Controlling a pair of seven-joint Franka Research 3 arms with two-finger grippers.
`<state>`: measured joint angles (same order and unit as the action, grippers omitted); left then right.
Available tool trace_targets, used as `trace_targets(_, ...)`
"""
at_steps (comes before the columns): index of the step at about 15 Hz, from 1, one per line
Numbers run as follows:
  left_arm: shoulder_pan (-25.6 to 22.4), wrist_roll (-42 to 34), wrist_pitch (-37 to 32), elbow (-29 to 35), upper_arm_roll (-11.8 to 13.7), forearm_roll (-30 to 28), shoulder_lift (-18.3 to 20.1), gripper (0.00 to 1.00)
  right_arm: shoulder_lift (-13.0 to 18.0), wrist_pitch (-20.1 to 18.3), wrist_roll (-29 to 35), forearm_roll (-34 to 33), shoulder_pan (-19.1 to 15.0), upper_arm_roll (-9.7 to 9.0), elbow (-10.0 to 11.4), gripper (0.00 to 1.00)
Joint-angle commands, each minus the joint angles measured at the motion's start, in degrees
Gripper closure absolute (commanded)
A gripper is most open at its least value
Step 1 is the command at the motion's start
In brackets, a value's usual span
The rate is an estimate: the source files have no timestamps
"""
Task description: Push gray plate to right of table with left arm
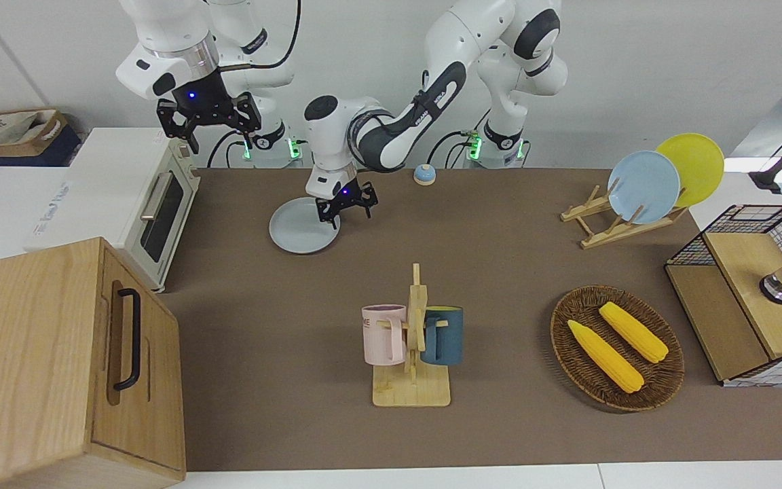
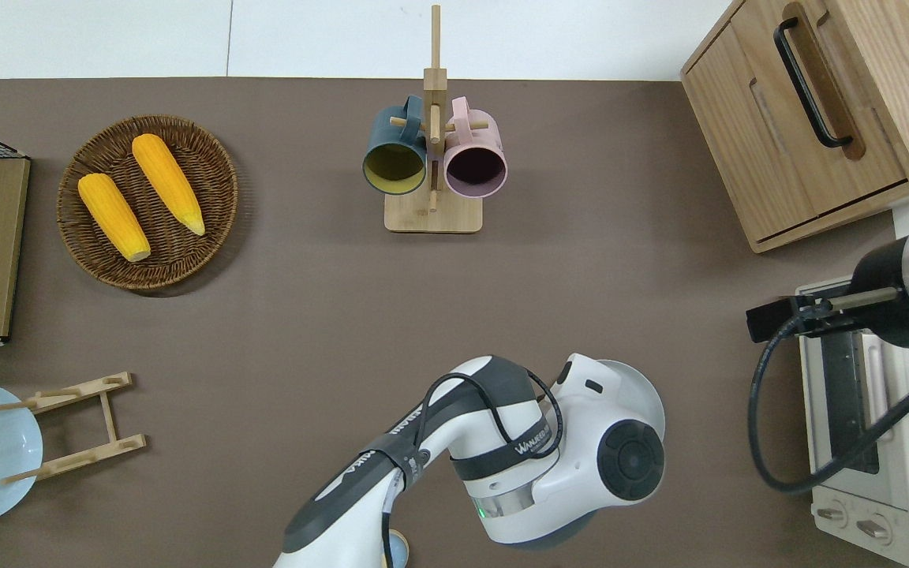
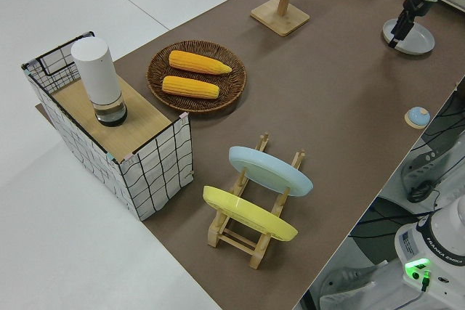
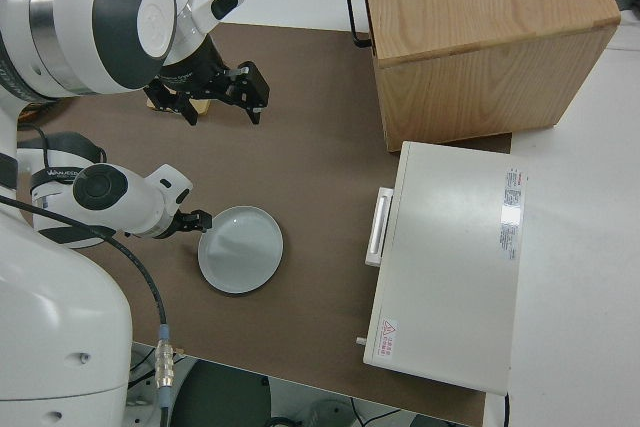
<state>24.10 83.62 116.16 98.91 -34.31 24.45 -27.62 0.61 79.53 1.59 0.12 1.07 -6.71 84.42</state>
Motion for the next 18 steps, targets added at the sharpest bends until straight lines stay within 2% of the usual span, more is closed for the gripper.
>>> trace_targets(1, -3.45, -6.17, -9.35, -8.10, -0.50, -2.04, -0.06, 0.02, 0.36, -0.69, -0.01, 0.59, -1.16, -0.85, -0.22, 0.017)
trace_targets(5, -7.84, -16.71, -17.27, -15.14, -0.85, -3.53, 0.11, 0.02, 0.36, -0.69, -0.01, 0.59, -1.16, -0.85, -0.22, 0.017)
trace_targets(8, -10.82, -25.76, -24.03, -19.97, 0.12, -3.36, 0.90, 0.02, 0.36, -0.69, 0.08, 0.59, -1.16, -0.85, -0.22, 0.017)
trace_targets(10, -14.68, -29.81, -27.02, -21.21, -0.58, -3.45, 1.60, 0.02, 0.36, -0.69, -0.01, 0.59, -1.16, -0.85, -0.22, 0.017)
trace_targets(12, -18.99, -34.21, -29.66, -21.21, -0.50, -3.71, 4.58, 0.02, 0.36, -0.69, -0.01, 0.59, -1.16, -0.85, -0.22, 0.017)
trace_targets(14, -23.03, -38.42, -30.63, -21.21, -0.67, -5.37, 5.82, 0.02, 0.36, -0.69, 0.08, 0.59, -1.16, -0.85, -0.22, 0.017)
trace_targets(18, -33.74, -51.76, -33.53, -21.48, -0.76, -8.27, 9.59, 0.02, 0.36, -0.69, 0.08, 0.59, -1.16, -0.76, -0.22, 0.017)
